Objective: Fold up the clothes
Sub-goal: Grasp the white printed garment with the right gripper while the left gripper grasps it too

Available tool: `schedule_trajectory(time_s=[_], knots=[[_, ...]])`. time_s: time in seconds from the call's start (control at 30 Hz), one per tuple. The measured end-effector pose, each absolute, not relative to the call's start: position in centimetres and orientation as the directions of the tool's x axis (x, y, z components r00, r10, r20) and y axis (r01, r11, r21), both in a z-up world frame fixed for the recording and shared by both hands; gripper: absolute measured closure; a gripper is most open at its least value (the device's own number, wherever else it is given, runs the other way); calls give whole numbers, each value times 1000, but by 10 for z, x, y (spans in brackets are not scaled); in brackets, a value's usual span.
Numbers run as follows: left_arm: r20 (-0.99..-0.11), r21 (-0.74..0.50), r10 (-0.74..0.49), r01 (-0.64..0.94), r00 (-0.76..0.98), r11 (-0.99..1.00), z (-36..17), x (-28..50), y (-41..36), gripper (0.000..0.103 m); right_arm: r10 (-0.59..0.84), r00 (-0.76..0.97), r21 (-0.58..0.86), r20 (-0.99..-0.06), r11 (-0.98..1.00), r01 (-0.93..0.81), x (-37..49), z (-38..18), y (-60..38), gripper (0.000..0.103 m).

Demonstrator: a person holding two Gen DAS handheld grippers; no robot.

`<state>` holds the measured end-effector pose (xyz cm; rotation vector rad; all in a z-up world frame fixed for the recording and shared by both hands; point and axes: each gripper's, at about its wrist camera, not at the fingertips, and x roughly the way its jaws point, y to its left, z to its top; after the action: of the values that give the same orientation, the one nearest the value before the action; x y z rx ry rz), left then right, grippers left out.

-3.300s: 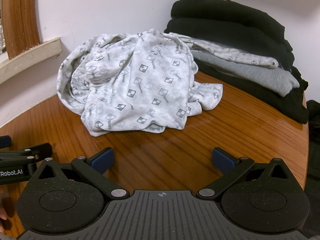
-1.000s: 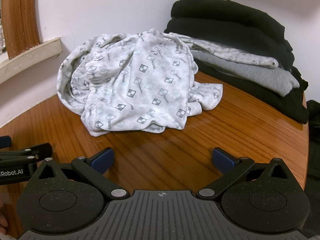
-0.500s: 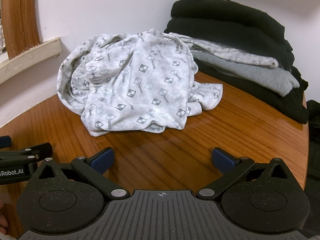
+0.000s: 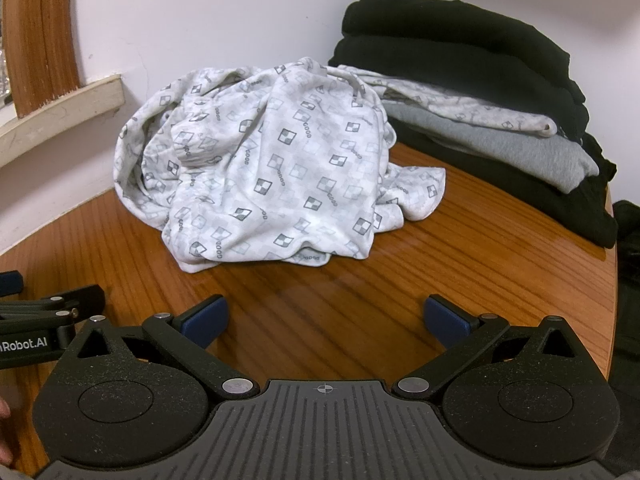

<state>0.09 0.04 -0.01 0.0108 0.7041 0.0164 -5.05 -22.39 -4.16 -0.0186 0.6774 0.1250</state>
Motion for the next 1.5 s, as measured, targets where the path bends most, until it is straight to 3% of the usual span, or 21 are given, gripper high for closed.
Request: schedule_trajectory(time_s=[0.17,0.37,0.57,0.73,0.8,0.9,1.17,1.27,1.3,1.5], knots=[[-634,-24,-53,49,771,999,5,-8,10,0,142,768,28,-625,987,-160,-50,-42,-224,0],[-538,-55,-128,117,833,992,24,-21,23,0,374,695,-19,-614,873,-487,-60,-33,-228,0],[-485,-83,-139,113,863,990,35,-24,35,0,395,770,-38,-501,879,-475,-59,15,-243,0],[-472,-139,-162,108,867,984,35,-22,43,0,382,803,-171,-458,849,-500,-32,32,-224,2],[-472,-156,-172,110,864,982,34,-22,45,0,390,795,-188,-464,834,-519,-20,34,-215,21],[-466,-156,-172,111,868,982,34,-23,45,0,400,781,-206,-479,813,-544,-6,31,-202,38],[-483,-177,-198,127,853,976,29,-21,45,0,339,759,-287,-556,779,-558,11,8,-182,52],[-482,-187,-202,125,852,974,29,-21,46,0,300,778,-316,-552,789,-528,11,7,-192,84],[-483,-192,-205,126,851,973,29,-20,47,0,297,784,-313,-545,795,-519,11,10,-200,88],[-474,-200,-209,126,856,972,32,-21,48,0,251,851,-339,-462,836,-431,-4,40,-255,94]])
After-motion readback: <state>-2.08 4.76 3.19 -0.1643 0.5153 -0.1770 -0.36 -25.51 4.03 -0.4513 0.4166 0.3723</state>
